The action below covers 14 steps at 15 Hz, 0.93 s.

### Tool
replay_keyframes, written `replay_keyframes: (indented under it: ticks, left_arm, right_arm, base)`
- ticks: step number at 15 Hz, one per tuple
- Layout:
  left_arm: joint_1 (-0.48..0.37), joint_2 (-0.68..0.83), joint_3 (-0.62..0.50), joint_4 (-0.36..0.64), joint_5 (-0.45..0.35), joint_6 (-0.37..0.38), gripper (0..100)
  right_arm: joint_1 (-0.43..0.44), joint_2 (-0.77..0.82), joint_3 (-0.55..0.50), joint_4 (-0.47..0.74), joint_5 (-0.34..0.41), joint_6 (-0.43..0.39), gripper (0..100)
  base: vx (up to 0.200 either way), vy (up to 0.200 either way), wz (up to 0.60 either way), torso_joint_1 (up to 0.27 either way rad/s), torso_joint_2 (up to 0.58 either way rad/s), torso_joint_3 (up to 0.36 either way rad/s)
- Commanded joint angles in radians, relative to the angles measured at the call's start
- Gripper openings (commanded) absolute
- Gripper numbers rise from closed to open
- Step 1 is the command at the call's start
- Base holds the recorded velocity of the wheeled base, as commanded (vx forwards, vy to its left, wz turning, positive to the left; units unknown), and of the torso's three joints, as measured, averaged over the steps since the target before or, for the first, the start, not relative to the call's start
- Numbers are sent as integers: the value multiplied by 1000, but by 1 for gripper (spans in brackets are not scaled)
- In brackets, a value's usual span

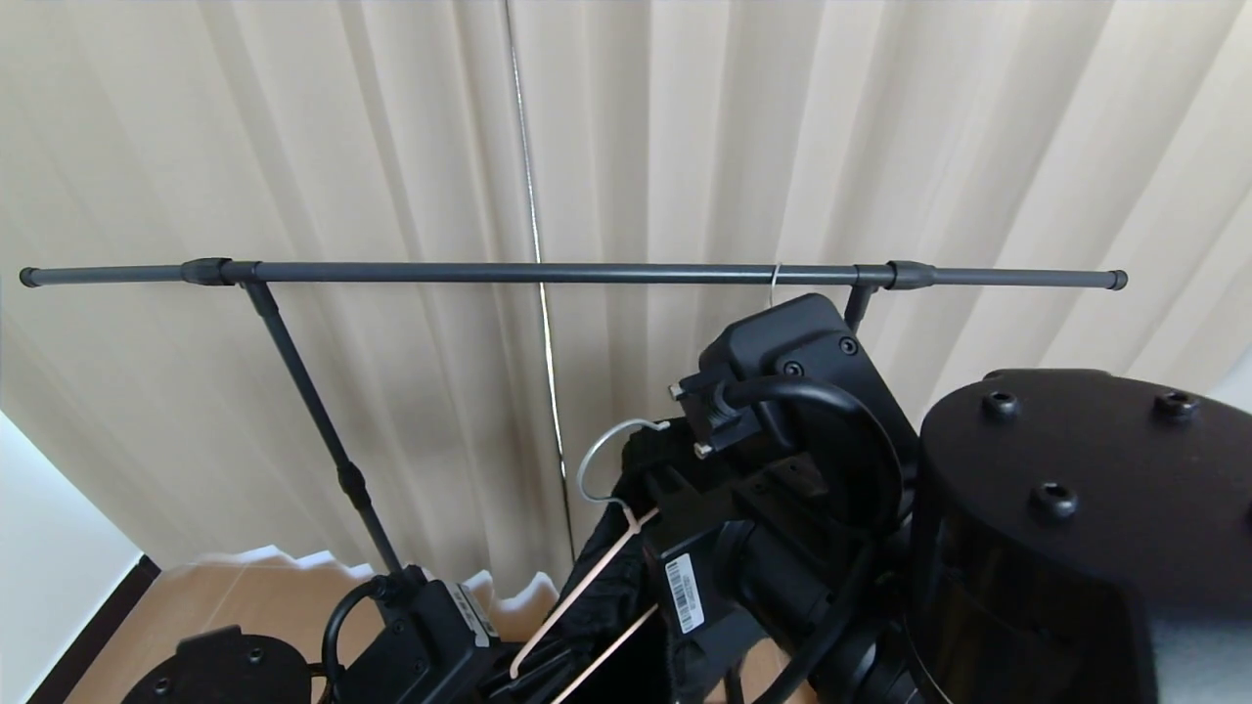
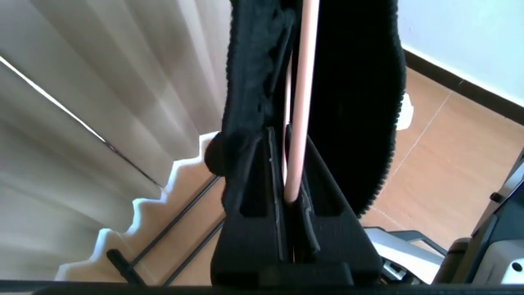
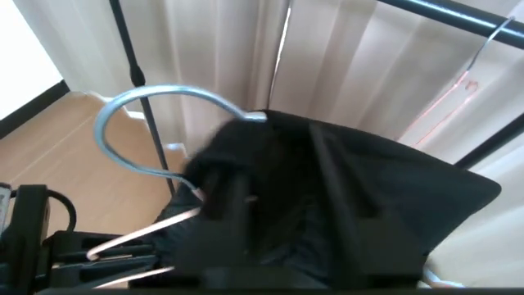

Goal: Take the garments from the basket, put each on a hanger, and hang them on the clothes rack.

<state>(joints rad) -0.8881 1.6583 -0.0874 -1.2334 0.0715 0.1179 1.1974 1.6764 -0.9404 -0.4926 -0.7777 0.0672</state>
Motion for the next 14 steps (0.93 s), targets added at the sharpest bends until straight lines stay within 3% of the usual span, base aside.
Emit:
replay_keyframes:
  ticks: [1,6,9,14]
  left_arm:
    - [0,-2,0,-1,1,0,0]
    - [0,-2,2,-1,1,-1,0]
    - [6,1,6,-69,2,-6,0]
    - [81,3,-15,-72,1,-9,0]
  right_arm:
    - [-24,-7,3,-3,-2,5,100]
    - [-70,-10,6,-4,-2,19,100]
    - [-75,-1,17,-3,-2,26,100]
    - [-79,-4,35,-3,-3,25,100]
  base:
    - [0,0,0,0,0,0]
    - [0,0,0,0,0,0]
    - [0,0,0,0,0,0]
    - [0,0,0,0,0,0]
